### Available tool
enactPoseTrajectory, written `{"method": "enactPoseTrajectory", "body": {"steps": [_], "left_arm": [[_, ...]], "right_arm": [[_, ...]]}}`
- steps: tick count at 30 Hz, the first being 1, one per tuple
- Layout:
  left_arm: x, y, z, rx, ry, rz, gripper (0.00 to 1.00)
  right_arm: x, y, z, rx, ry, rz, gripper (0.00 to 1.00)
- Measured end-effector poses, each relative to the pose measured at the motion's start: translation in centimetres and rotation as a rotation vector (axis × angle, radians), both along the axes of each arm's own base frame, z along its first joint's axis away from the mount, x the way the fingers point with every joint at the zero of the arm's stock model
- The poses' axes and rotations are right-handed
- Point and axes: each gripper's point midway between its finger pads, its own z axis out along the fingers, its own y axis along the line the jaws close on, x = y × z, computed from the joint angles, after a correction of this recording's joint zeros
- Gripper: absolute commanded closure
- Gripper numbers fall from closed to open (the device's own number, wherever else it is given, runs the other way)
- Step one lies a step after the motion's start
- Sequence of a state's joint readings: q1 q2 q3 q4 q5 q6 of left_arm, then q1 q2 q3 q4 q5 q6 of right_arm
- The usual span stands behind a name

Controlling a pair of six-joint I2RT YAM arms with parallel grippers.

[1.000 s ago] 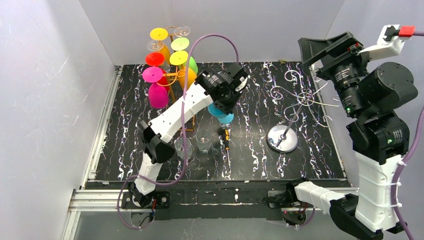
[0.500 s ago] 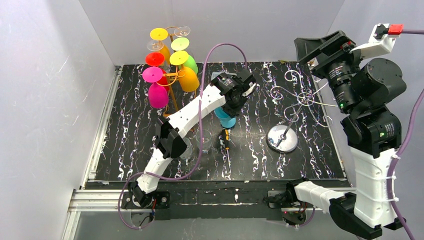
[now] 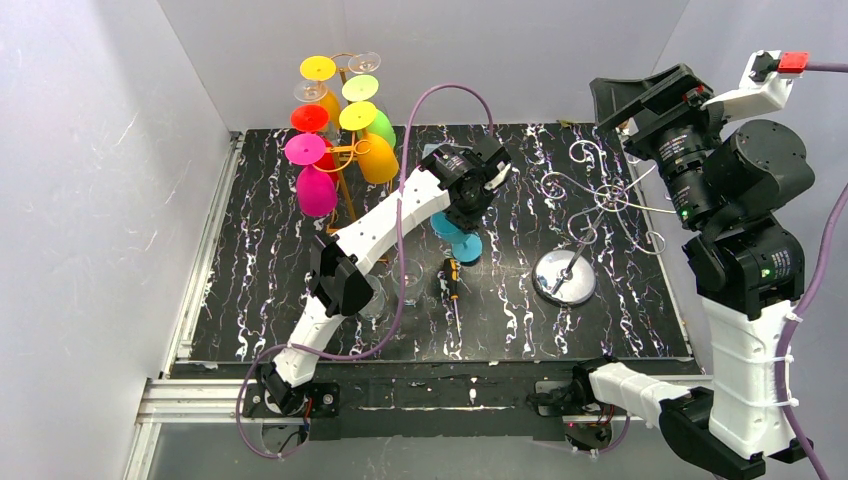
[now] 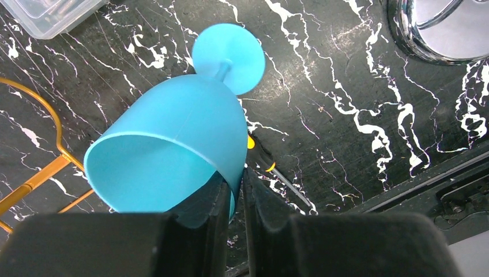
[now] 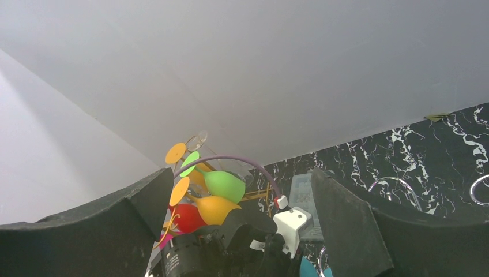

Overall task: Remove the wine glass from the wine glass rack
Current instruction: Place the wine glass at the center of the board.

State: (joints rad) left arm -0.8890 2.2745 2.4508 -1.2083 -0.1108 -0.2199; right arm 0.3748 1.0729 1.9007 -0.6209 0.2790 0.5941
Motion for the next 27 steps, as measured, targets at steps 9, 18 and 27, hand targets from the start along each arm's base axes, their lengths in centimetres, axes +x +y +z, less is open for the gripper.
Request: {"method": "enactPoseTrajectory", "body": {"steps": [9,18,27], "left_arm": [[-0.1,-0.3,-0.2,-0.008,0.012,-0.006,0.73],[-0.3,-0.8,0.1,-0.034,0.021,-0.015,0.58],[-0.6,-1.6,0.7,-0.084,0.033,-0.023,0.50]], "right_arm": [[0.0,0.0,-0.2,-0.002,0.006,-0.001,0.01],[0.0,-0.1,-0.2,-0.001,0.006,-0.003,0.02],[0.0,0.0,-0.2,0.001,0.007,-0.002,0.02]]}}
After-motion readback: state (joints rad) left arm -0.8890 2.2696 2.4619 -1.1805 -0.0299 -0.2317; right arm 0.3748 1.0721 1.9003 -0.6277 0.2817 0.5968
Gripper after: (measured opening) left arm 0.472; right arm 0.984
